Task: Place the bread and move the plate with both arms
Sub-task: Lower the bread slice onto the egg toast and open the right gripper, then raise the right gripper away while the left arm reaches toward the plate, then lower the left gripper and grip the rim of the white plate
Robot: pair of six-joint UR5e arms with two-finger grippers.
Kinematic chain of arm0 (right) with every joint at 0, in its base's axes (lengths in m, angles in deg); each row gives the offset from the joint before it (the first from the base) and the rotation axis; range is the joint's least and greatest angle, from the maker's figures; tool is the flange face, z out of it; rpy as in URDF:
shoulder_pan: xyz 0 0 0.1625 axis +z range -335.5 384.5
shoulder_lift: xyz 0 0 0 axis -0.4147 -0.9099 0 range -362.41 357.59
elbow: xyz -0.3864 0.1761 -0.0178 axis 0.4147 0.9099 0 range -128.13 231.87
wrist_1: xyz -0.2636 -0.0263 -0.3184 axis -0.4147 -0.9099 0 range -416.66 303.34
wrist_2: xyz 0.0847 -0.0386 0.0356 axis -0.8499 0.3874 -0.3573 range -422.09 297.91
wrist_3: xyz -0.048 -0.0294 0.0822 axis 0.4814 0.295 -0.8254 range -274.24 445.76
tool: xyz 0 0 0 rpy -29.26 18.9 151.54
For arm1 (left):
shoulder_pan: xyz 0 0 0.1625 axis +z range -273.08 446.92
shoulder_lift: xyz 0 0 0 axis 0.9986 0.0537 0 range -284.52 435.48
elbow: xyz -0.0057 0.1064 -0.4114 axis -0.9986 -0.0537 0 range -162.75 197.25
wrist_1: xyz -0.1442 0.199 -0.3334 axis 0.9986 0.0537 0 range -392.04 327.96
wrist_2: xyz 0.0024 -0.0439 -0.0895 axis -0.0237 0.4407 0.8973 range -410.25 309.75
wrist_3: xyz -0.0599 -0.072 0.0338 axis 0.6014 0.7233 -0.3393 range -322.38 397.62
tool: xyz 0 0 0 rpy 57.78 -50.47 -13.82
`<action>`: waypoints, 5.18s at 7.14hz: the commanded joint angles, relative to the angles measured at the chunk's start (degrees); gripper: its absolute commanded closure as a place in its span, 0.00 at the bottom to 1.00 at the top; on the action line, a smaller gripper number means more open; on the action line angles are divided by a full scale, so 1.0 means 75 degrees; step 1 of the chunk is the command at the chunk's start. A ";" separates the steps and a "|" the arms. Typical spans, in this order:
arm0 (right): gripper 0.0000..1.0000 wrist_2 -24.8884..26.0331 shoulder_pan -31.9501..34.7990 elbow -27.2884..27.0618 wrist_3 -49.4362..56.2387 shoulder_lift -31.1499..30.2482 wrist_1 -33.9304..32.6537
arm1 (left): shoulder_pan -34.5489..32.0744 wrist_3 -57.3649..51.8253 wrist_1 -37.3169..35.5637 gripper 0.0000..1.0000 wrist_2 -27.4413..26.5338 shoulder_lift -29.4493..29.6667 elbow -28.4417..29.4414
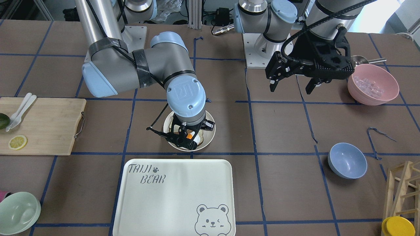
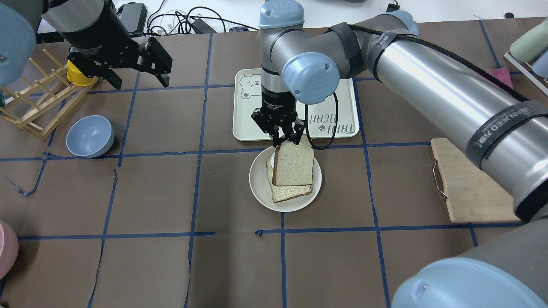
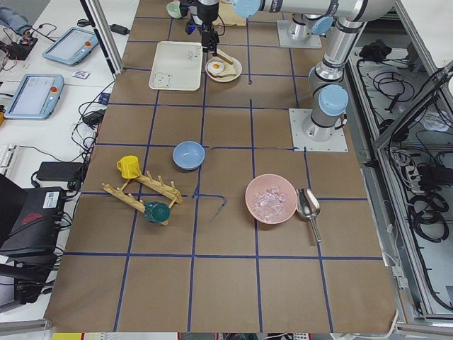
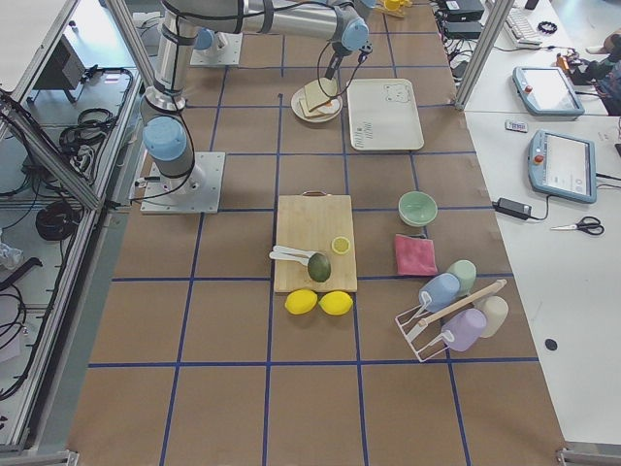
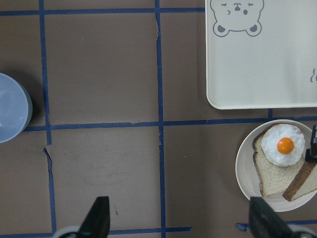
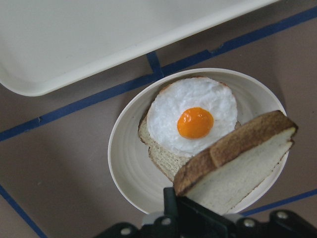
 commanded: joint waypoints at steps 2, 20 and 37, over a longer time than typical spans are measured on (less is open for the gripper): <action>0.54 0.0134 0.0063 -0.0198 0.0448 0.0110 -0.0127 | 0.0010 0.0000 0.0000 0.00 0.0000 0.0000 0.0000; 0.00 0.1354 -0.3125 -0.0751 0.4914 -0.3394 0.1326 | -0.1572 0.2928 -0.4521 0.05 0.0273 0.1217 -0.3525; 0.00 0.1354 -0.3078 -0.1067 0.4961 -0.3570 0.1326 | -0.2053 0.3586 -0.5684 0.46 0.1083 0.2402 -0.4125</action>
